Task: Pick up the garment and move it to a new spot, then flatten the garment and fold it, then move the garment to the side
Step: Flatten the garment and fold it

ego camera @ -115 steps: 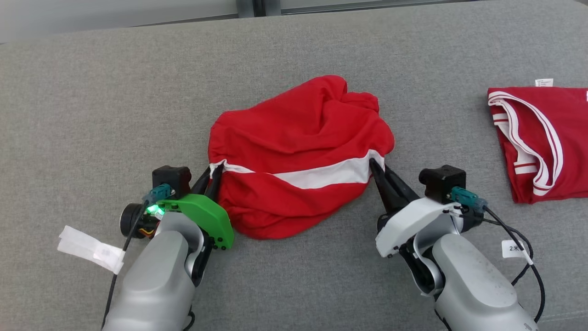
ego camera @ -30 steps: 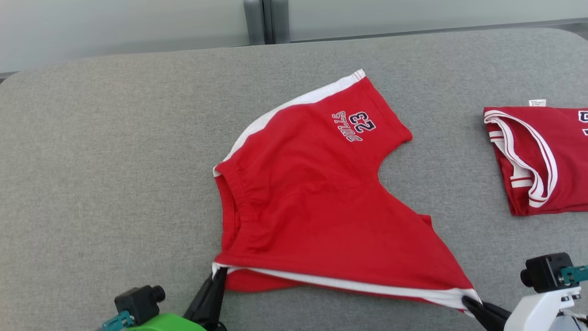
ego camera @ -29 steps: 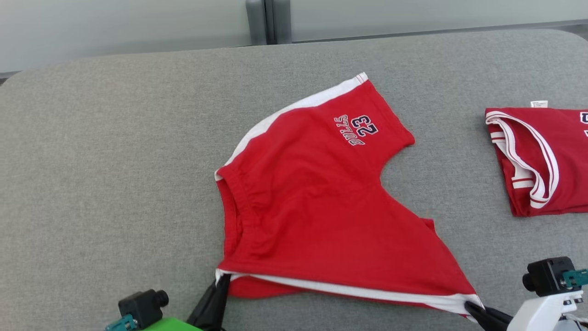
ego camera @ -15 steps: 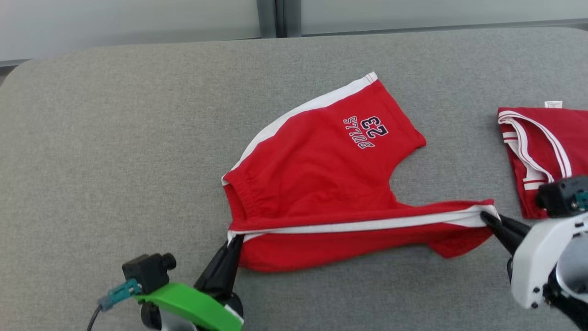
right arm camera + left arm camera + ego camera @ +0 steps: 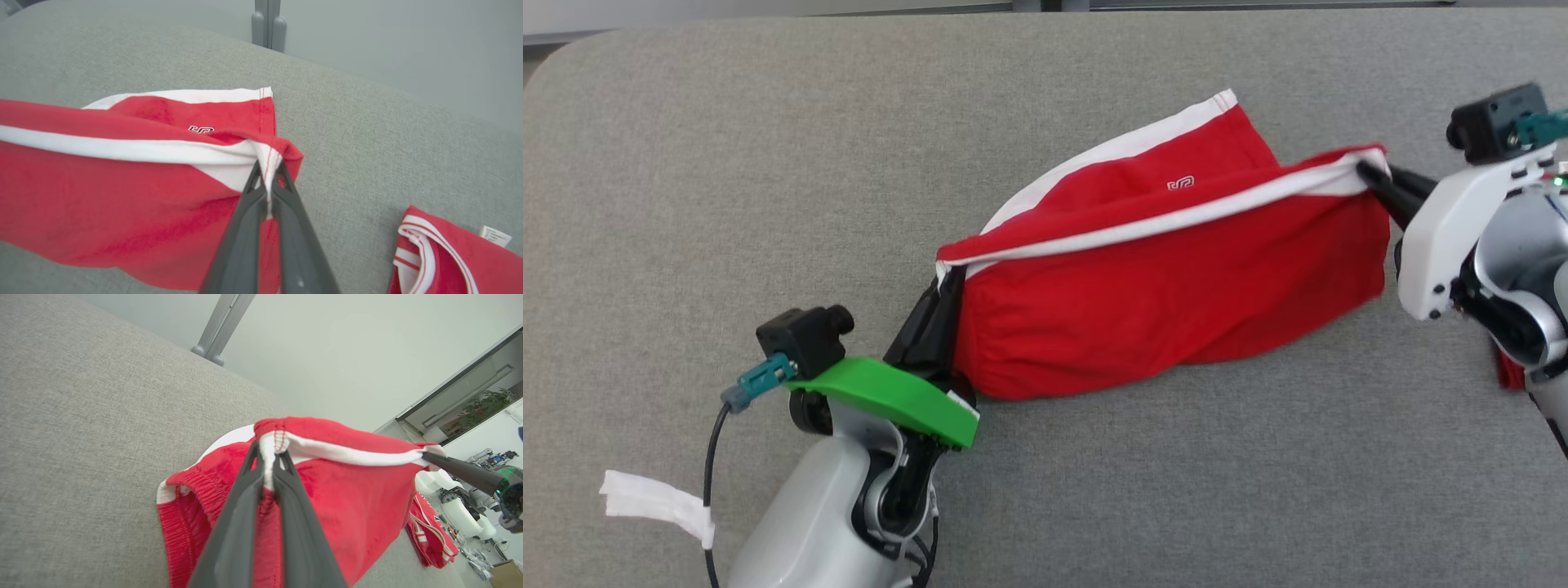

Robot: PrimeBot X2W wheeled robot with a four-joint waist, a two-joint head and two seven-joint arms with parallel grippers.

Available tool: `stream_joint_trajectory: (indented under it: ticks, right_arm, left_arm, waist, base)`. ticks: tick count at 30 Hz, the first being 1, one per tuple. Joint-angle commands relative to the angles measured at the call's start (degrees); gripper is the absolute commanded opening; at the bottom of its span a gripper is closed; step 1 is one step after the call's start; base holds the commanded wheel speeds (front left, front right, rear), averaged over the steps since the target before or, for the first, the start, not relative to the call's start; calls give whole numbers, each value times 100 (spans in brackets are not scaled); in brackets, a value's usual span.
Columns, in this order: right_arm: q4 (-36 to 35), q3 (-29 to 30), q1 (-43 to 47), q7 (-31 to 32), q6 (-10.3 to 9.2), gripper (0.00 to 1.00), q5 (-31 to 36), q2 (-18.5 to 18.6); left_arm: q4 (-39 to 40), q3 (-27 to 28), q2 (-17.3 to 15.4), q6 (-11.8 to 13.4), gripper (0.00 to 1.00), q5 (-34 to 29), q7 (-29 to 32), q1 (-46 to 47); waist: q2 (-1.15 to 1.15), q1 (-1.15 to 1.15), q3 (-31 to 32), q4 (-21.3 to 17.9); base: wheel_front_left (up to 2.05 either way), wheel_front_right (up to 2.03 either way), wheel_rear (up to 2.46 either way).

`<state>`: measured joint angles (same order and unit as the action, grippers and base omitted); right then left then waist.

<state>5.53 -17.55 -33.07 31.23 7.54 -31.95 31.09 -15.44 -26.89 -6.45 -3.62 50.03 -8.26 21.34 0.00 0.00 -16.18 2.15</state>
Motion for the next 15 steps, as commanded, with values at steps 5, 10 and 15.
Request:
stream_joint_trajectory:
  ticks: [5, 10, 15]
  right_arm:
    - [741, -451, -824, -638, -11, 0, 90, 2]
    - [1374, -802, -1348, -1001, -11, 0, 109, -70]
    - [1865, -1002, -1661, -1382, -11, 0, 70, -135]
  left_arm:
    - [-668, 46, 156, -82, 0, -61, -305, 674]
    - [-1160, -27, 269, -162, 0, -50, -475, 1068]
    - [-1514, -56, 314, -199, 0, 5, -601, 1310]
  waist:
    - [0, 0, -407, 290]
    - [0, 0, -640, 390]
    - [0, 0, -756, 455]
  base:
    - [0, 0, 0]
    - [0, 0, 0]
    - [0, 0, 0]
